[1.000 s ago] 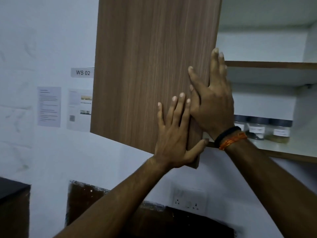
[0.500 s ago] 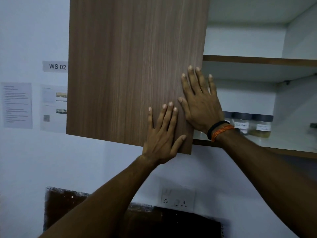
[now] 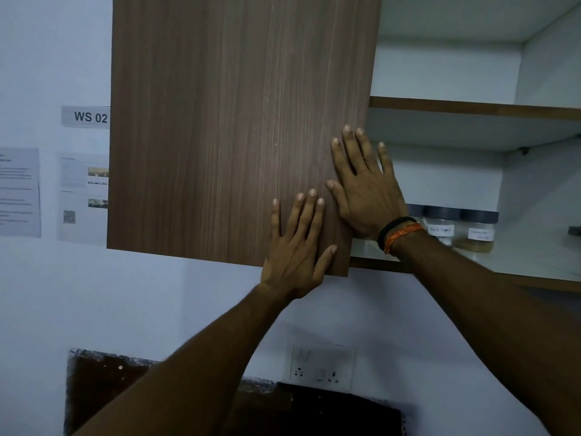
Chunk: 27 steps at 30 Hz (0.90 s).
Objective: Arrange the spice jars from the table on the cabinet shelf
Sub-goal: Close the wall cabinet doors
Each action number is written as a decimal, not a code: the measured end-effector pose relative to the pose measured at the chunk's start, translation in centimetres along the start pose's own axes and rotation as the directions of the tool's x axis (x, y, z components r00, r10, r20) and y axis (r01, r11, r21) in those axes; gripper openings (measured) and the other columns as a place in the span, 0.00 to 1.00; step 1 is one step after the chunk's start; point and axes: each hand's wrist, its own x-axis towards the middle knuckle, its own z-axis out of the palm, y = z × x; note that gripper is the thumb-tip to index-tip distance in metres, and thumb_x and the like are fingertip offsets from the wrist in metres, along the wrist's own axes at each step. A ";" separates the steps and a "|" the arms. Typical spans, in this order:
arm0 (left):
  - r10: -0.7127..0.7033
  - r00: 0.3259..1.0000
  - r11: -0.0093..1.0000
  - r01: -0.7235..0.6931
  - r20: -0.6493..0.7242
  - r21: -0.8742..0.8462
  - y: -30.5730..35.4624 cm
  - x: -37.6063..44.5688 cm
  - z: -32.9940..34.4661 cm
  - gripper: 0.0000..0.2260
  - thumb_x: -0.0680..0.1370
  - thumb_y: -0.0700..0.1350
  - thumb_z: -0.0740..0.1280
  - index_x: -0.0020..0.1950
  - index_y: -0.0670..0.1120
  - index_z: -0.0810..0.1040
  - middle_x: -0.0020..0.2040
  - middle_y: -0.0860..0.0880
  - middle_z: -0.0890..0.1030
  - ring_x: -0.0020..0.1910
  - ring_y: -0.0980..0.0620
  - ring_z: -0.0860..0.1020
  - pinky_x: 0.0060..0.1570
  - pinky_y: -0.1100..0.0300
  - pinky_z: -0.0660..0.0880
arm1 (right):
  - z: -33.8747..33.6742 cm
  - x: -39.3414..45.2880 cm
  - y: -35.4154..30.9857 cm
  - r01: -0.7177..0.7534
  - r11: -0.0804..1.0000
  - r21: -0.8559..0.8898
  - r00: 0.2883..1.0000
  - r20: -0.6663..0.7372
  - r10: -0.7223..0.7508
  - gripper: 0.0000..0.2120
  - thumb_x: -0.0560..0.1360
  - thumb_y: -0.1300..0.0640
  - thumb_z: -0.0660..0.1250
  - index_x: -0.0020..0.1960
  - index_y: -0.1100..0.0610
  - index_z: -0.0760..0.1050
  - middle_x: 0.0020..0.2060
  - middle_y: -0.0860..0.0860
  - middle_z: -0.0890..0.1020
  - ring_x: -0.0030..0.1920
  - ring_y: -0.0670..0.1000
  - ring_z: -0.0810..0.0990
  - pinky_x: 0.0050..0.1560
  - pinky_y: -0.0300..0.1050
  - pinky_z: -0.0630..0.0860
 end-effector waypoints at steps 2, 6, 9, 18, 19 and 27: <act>0.000 1.000 1.000 0.000 0.000 0.005 0.0 0.0 0.0 0.37 0.82 0.62 0.52 0.81 0.39 0.49 0.82 0.40 0.46 0.81 0.42 0.45 0.75 0.31 0.47 | -0.2 0.0 -0.1 -0.008 1.000 0.007 1.000 0.006 0.007 0.33 0.83 0.42 0.45 0.82 0.58 0.45 0.81 0.57 0.45 0.81 0.57 0.43 0.77 0.66 0.50; -0.001 1.000 1.000 0.001 0.027 0.002 0.2 0.1 -0.3 0.37 0.82 0.62 0.52 0.81 0.39 0.49 0.82 0.40 0.46 0.81 0.42 0.45 0.74 0.30 0.48 | -1.2 -0.2 -0.2 -0.016 1.000 0.023 0.999 0.048 0.015 0.33 0.83 0.42 0.48 0.82 0.57 0.44 0.81 0.57 0.45 0.81 0.57 0.43 0.77 0.66 0.49; -0.024 0.999 1.000 0.025 0.045 -0.018 0.8 0.2 -0.9 0.36 0.81 0.61 0.53 0.81 0.40 0.49 0.82 0.39 0.46 0.81 0.40 0.45 0.74 0.30 0.48 | -2.9 -0.3 -0.1 -0.008 0.999 0.045 0.996 0.089 0.004 0.33 0.81 0.44 0.56 0.81 0.55 0.51 0.81 0.58 0.51 0.80 0.59 0.50 0.77 0.65 0.54; 0.266 0.962 0.900 -0.269 -0.057 -0.342 9.2 2.7 -3.3 0.32 0.78 0.53 0.62 0.80 0.45 0.58 0.80 0.37 0.57 0.79 0.38 0.56 0.75 0.37 0.55 | -10.0 -4.8 4.3 -0.031 0.999 -0.042 1.000 0.004 0.031 0.17 0.79 0.49 0.56 0.48 0.56 0.82 0.41 0.51 0.83 0.40 0.52 0.79 0.43 0.46 0.76; 0.286 0.956 0.874 -0.287 -0.062 -0.391 10.8 3.1 -3.8 0.32 0.78 0.51 0.64 0.80 0.45 0.60 0.79 0.37 0.59 0.78 0.38 0.58 0.75 0.38 0.56 | -10.8 -5.6 5.2 -0.053 0.998 -0.046 0.999 0.011 0.054 0.18 0.79 0.49 0.56 0.46 0.56 0.82 0.39 0.51 0.83 0.38 0.52 0.79 0.41 0.46 0.77; 0.482 0.865 0.671 -0.468 -0.142 -0.575 24.5 6.1 -7.9 0.22 0.73 0.46 0.69 0.66 0.43 0.77 0.72 0.39 0.72 0.70 0.38 0.69 0.68 0.43 0.64 | -19.6 -13.1 13.6 -0.204 0.945 -0.256 0.978 -0.019 0.206 0.17 0.78 0.49 0.57 0.37 0.54 0.78 0.32 0.50 0.80 0.32 0.52 0.76 0.34 0.42 0.67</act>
